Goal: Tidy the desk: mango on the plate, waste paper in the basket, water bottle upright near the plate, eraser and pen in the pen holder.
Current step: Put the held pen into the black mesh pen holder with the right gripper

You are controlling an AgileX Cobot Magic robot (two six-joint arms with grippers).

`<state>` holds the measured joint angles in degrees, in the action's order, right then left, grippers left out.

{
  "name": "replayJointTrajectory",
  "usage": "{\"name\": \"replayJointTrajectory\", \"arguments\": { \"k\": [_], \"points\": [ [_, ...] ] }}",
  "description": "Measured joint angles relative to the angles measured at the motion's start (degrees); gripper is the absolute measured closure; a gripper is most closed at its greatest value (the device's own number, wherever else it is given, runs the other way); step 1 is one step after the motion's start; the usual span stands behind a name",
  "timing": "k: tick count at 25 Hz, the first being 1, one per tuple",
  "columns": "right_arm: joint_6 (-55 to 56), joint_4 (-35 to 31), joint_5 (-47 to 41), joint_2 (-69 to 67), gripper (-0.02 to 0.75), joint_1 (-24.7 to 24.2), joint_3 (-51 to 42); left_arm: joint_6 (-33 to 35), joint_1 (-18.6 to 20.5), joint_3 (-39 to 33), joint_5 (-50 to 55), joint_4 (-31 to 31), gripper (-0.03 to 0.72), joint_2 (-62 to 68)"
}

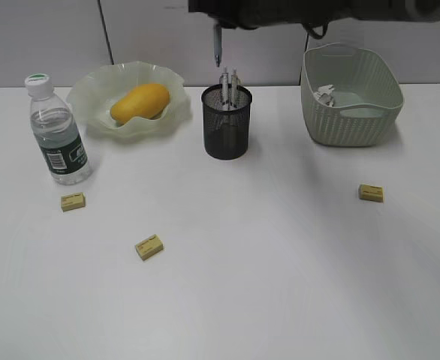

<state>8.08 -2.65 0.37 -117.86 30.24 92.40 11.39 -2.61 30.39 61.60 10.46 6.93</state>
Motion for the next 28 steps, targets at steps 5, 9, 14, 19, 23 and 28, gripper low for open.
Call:
{"name": "replayJointTrajectory", "arguments": {
  "k": [5,9,14,19,23,28],
  "points": [
    [-0.1,1.5,0.2,-4.5,0.619,0.2,0.0,0.0,0.0,0.0,0.0,0.0,0.400,-0.2],
    [-0.1,1.8,-0.4,-6.9,0.619,0.2,0.0,0.0,0.0,0.0,0.0,0.0,0.400,-1.4],
    [-0.1,2.2,-1.7,-8.0,0.619,0.3,0.0,0.0,0.0,0.0,0.0,0.0,0.400,-2.2],
    [-0.2,2.2,-3.3,-8.6,0.594,0.3,0.0,0.0,0.0,0.0,0.0,0.0,0.400,-2.2],
    [-0.2,2.2,-3.7,-8.7,0.442,0.3,0.0,0.0,0.0,0.0,0.0,0.0,0.400,-2.7],
    [-0.2,2.2,-6.2,-8.6,0.331,0.3,1.2,0.0,0.0,0.0,0.1,0.0,0.400,-7.1]
  ]
}}
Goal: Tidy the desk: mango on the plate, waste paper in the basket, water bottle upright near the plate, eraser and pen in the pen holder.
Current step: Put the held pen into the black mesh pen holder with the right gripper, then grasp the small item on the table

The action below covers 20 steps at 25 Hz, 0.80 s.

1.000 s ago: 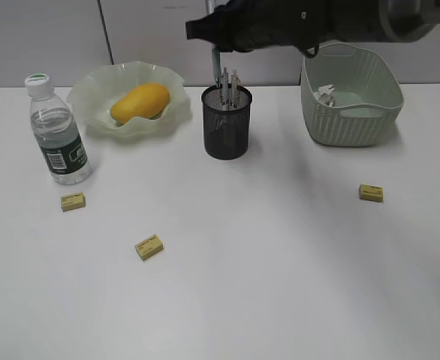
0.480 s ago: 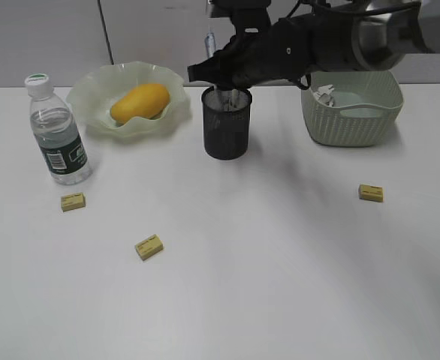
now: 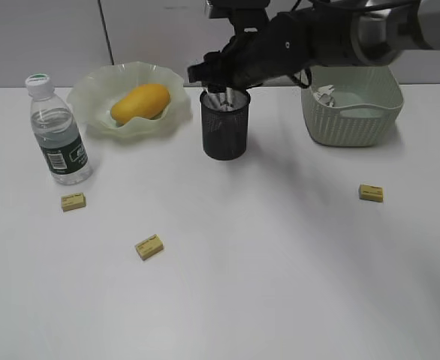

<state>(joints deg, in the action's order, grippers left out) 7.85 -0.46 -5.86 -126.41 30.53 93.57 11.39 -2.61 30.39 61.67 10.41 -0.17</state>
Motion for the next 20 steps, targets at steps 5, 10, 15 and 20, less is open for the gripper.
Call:
{"name": "replayJointTrajectory", "arguments": {
  "k": [5,10,15,20],
  "points": [
    [0.0,0.0,-7.7,2.1,0.320,0.0,3.1,0.0,0.0,0.0,0.0,-0.1,0.400,-0.2],
    [-1.6,0.0,-19.5,5.7,0.320,0.0,6.4,0.0,0.0,0.0,0.0,-0.1,0.400,-0.2],
    [-3.8,0.0,-37.1,9.2,0.320,0.0,9.0,0.0,0.0,0.0,0.0,-0.1,0.400,-0.2],
    [-5.3,0.5,-52.8,11.6,0.320,0.0,9.5,0.0,0.0,0.0,0.0,-0.1,0.400,-0.2]
  ]
}}
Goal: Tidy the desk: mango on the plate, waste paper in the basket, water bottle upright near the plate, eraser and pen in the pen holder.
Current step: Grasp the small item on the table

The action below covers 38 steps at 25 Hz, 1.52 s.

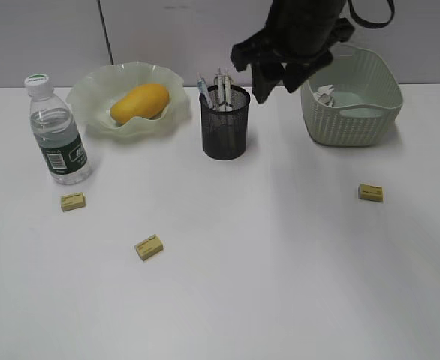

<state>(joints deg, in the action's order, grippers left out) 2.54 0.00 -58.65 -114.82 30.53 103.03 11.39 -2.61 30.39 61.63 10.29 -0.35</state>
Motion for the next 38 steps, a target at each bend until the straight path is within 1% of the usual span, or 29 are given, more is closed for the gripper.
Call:
{"name": "replayJointTrajectory", "arguments": {
  "k": [2,5,10,15,17,18,19,22,24,31,38],
  "points": [
    [0.0,1.2,-5.9,0.1,0.318,0.0,0.0,0.0,0.0,0.0,0.0,0.0,0.400,0.0],
    [-0.1,3.2,-10.1,0.4,0.318,0.0,0.0,0.0,0.0,0.0,0.0,0.0,0.400,0.0],
    [-0.1,3.1,-10.3,3.8,0.318,0.0,-1.2,0.0,0.0,0.0,0.0,0.0,0.400,0.0],
    [-0.3,2.4,-10.4,11.1,0.318,0.0,-6.6,0.0,0.0,0.0,0.0,0.0,0.400,0.0],
    [-0.4,2.3,-10.4,14.3,0.308,0.0,-10.4,0.0,0.0,0.0,0.0,0.0,0.400,0.0],
    [-0.4,2.3,-10.4,16.1,0.288,0.0,-12.5,0.0,0.0,0.0,0.0,0.0,0.400,0.0],
    [-0.4,2.3,-10.4,17.7,0.264,0.0,-14.3,0.0,0.0,0.0,0.0,0.0,0.400,0.0],
    [-0.5,2.3,-10.4,22.9,0.156,0.0,-20.5,0.0,0.0,0.0,0.0,0.0,0.400,0.0],
    [-0.5,2.3,-10.2,25.8,0.118,0.0,-24.9,0.0,0.0,0.0,0.0,-0.1,0.400,0.0],
    [-1.8,2.3,-9.0,36.7,0.115,0.0,-39.1,0.0,0.0,0.0,0.0,-0.1,0.400,0.0],
    [-2.9,1.9,-3.9,50.0,0.143,0.0,-51.4,0.0,0.0,0.0,0.0,-0.1,0.400,0.0]
  ]
}}
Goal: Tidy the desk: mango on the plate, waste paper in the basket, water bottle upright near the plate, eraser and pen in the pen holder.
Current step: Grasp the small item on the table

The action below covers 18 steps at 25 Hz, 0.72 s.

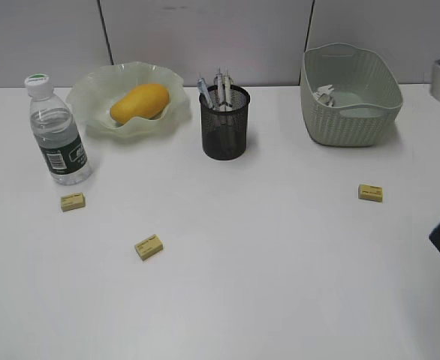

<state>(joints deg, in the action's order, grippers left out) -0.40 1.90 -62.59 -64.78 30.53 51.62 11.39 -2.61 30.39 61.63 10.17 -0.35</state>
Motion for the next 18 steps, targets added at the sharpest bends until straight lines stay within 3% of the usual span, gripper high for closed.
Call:
{"name": "replayJointTrajectory", "arguments": {
  "k": [18],
  "points": [
    [-0.1,-1.9,3.0,30.0,0.146,0.0,-21.4,0.0,0.0,0.0,0.0,-0.1,0.400,0.0]
  ]
}}
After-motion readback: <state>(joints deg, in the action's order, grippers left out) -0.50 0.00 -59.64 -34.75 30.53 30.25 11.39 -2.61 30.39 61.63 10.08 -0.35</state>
